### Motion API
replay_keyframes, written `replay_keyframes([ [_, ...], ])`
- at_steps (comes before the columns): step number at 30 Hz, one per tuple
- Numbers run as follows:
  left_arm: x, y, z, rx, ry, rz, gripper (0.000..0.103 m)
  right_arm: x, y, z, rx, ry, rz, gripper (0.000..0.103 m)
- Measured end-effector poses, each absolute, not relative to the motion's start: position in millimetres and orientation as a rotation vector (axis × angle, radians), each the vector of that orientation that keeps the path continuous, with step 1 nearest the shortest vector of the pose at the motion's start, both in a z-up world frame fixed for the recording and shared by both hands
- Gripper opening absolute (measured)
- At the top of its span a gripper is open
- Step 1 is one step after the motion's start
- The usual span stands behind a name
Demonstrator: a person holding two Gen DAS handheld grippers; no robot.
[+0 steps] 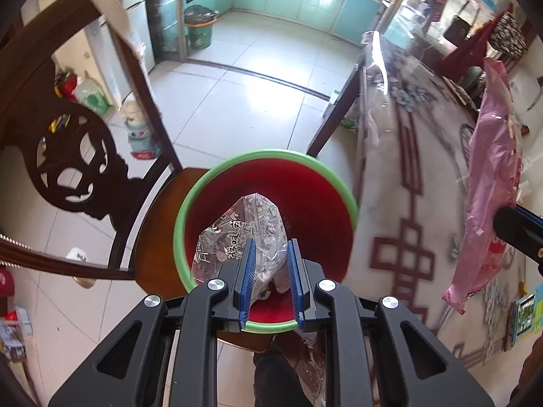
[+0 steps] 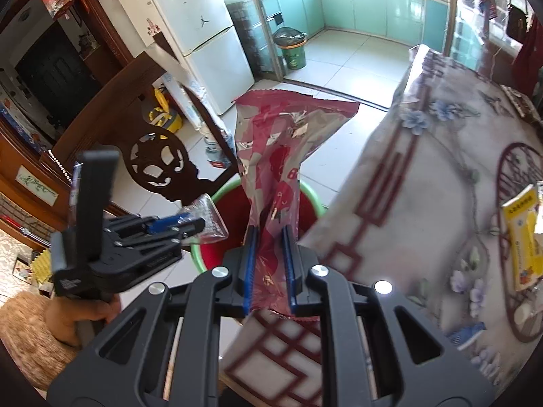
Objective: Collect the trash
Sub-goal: 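Carry the plastic wrapper and pink bag to the red bucket and open both tools, then move both open tools from the bucket back toward the table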
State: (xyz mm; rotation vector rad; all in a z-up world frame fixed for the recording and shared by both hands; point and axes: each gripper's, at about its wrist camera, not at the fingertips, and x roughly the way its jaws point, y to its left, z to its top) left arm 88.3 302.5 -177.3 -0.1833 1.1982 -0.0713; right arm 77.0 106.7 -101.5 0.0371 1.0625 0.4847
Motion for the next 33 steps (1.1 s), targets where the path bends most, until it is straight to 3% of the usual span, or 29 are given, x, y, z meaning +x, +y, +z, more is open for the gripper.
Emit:
replay_keyframes([
  [15,98,332,-197,-0.23,1.239,-0.047,0.017,102,147,-145,0.059,1.203,0.535,0.016],
  [21,103,330,-199,-0.226,1.248,-0.063,0.018,108,153,-149,0.064,1.22,0.539,0.02],
  [22,104,330,-199,-0.228,1.247,-0.065,0.021,109,153,-149,0.066,1.221,0.537,0.028],
  [23,105,331,-199,-0.228,1.245,-0.063,0.038,109,152,-149,0.069,1.22,0.533,0.037],
  [24,105,331,-197,-0.229,1.236,-0.057,0.056,108,151,-148,0.073,1.217,0.53,0.04],
  [33,112,324,-189,-0.231,1.21,-0.059,0.058,107,135,-138,0.096,1.188,0.502,0.047],
])
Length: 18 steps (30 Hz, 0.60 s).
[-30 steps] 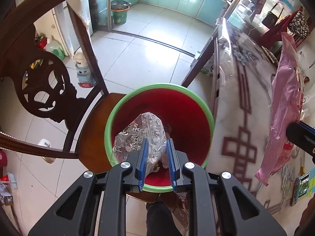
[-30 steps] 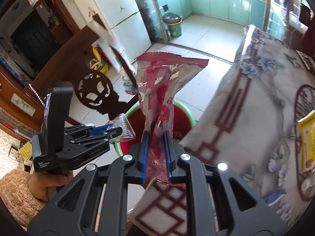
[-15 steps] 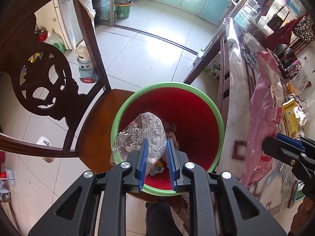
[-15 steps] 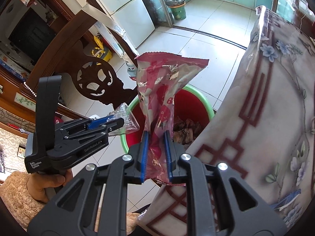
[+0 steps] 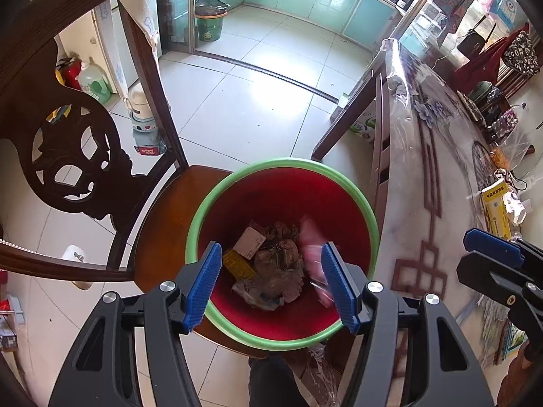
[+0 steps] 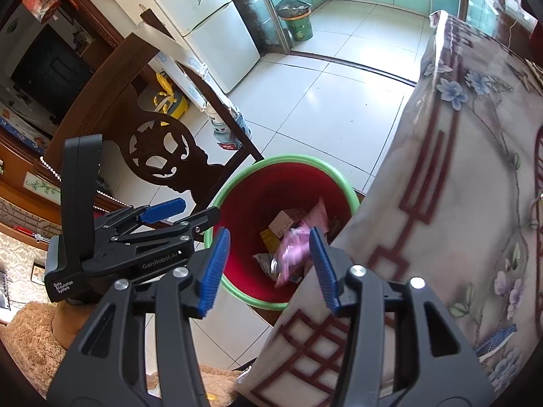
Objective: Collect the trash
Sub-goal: 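Move both open tools from the bucket back toward the table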
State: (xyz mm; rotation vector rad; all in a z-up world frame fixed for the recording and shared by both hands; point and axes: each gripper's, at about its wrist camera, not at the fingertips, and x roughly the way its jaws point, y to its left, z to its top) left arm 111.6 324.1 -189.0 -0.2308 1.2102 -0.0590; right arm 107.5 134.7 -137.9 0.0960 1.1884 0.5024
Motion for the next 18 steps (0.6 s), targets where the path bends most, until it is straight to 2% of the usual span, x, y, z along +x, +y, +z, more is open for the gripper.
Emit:
replay_keyframes([
  [4,113,314,-187,-0.22,1.213,-0.079,0.058,103,119,-133,0.108,1.169,0.47,0.053],
  [11,118,273,-181,-0.174,1.216,-0.152,0.058,90,69,-121,0.163,1.13,0.371,0.055],
  [16,117,232,-175,-0.136,1.214,-0.207,0.059,79,-3,-117,0.231,1.098,0.238,0.055],
  [18,116,216,-172,-0.128,1.214,-0.216,0.059,75,-37,-115,0.256,1.079,0.174,0.063],
])
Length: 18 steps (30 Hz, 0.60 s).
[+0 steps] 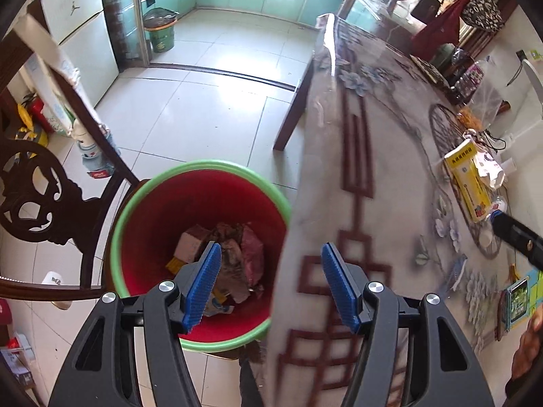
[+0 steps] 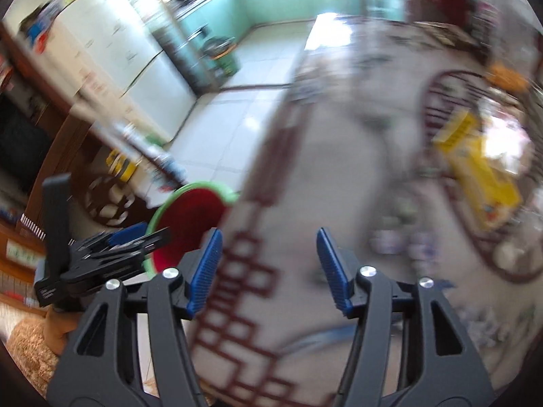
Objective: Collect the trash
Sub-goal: 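Move both open tools from the bucket back toward the table, then grasp the pink-white milk carton with the left tool while the right tool grasps the clear water bottle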
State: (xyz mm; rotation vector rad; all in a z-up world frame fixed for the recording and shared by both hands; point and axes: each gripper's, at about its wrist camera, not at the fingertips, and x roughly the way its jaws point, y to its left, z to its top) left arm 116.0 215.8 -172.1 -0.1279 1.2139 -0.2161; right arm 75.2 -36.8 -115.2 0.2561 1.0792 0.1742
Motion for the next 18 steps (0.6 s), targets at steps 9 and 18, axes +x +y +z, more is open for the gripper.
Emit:
replay_keyframes([
  [9,109,124,-162,-0.085,1.216,-0.228,0.06,38,-259,-141,0.457,1.045,-0.26,0.075],
  [18,111,1,-141,-0.018,1.202,-0.33,0.064,37,-361,-195,0.621,1.114,-0.332,0.078],
])
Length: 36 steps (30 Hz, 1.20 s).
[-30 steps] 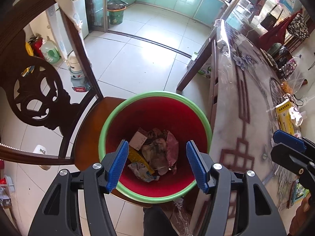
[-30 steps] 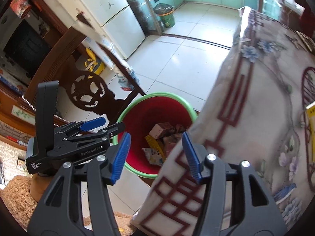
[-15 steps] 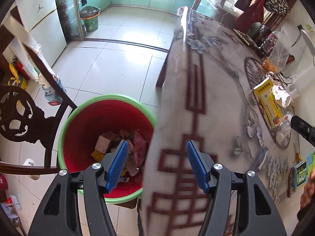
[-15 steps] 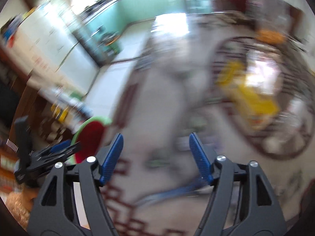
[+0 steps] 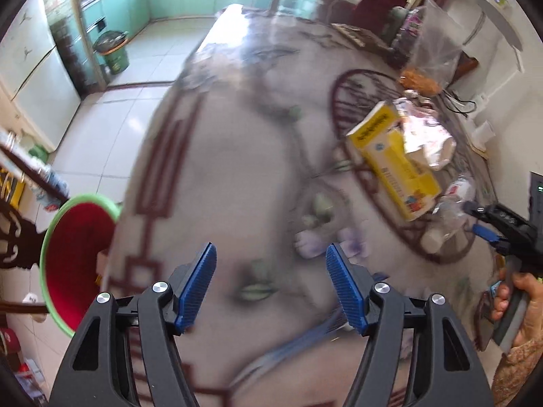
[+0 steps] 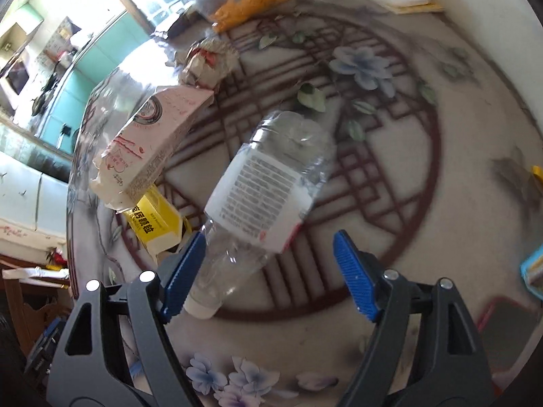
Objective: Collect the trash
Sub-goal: 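Grasp the pink-white milk carton with the left tool while the right tool grasps the clear water bottle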
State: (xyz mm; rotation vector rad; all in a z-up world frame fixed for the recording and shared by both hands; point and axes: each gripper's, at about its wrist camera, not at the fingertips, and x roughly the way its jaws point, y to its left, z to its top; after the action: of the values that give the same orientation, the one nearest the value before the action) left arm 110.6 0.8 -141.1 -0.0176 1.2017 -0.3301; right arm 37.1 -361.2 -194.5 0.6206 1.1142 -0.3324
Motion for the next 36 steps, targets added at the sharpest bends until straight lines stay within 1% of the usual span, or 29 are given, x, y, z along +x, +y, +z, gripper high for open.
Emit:
replay_keyframes([
  [2,115,-26,-129,0.0,1.174,-0.359,0.065,46,-360,-199,0.628,1.123,-0.294,0.082],
  [4,123,-53,-116,0.017,1.146,-0.389,0.072,54,-360,-204,0.626,1.133,-0.265,0.082],
  [5,128,-67,-110,0.024,1.132,-0.404,0.073,58,-360,-206,0.624,1.138,-0.247,0.082],
  [10,154,-127,-90,0.061,1.092,-0.456,0.074,70,-368,-221,0.613,1.173,-0.194,0.082],
  [12,165,-150,-89,0.08,1.09,-0.469,0.074,72,-372,-222,0.617,1.157,-0.178,0.081],
  [14,178,-171,-93,0.094,1.104,-0.482,0.074,74,-375,-222,0.605,1.153,-0.146,0.065],
  [23,226,-244,-135,0.187,1.195,-0.509,0.074,66,-422,-195,0.575,1.019,-0.24,0.065],
  [31,246,-270,-179,0.215,1.307,-0.529,0.074,65,-443,-200,0.616,1.004,-0.285,0.065],
  [34,247,-269,-185,0.192,1.32,-0.544,0.072,71,-444,-203,0.613,1.01,-0.29,0.065],
  [35,247,-269,-184,0.182,1.317,-0.556,0.062,74,-443,-202,0.611,1.011,-0.288,0.065],
  [36,246,-268,-183,0.168,1.318,-0.572,0.058,73,-442,-201,0.609,1.012,-0.286,0.065],
])
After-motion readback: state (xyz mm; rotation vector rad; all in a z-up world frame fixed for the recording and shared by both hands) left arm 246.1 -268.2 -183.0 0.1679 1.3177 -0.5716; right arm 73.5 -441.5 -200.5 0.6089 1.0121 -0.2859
